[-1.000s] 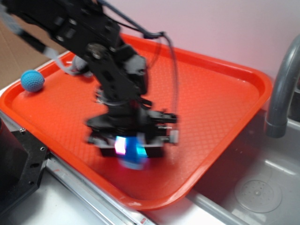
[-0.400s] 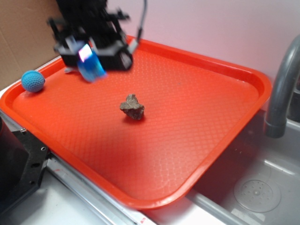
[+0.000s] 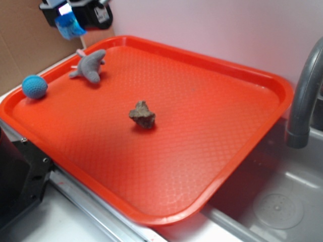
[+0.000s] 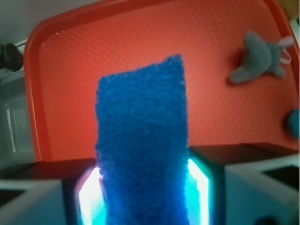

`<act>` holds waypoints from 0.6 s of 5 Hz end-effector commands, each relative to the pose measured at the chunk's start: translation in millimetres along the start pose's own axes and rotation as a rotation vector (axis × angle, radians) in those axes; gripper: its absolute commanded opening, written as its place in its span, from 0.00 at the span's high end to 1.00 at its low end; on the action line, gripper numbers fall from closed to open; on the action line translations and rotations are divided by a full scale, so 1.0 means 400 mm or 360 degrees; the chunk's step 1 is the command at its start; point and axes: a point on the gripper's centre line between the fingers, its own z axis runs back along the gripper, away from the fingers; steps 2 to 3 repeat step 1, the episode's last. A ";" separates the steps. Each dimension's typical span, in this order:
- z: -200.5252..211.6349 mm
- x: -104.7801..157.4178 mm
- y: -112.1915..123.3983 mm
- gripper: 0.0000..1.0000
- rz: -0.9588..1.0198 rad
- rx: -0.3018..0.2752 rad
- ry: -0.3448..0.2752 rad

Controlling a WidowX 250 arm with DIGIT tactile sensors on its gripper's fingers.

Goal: Grab the blue sponge.

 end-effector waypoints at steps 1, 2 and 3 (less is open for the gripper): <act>0.034 0.050 0.018 1.00 0.0067 0.0032 -0.0105; 0.034 0.050 0.018 1.00 0.0067 0.0032 -0.0105; 0.034 0.050 0.018 1.00 0.0067 0.0032 -0.0105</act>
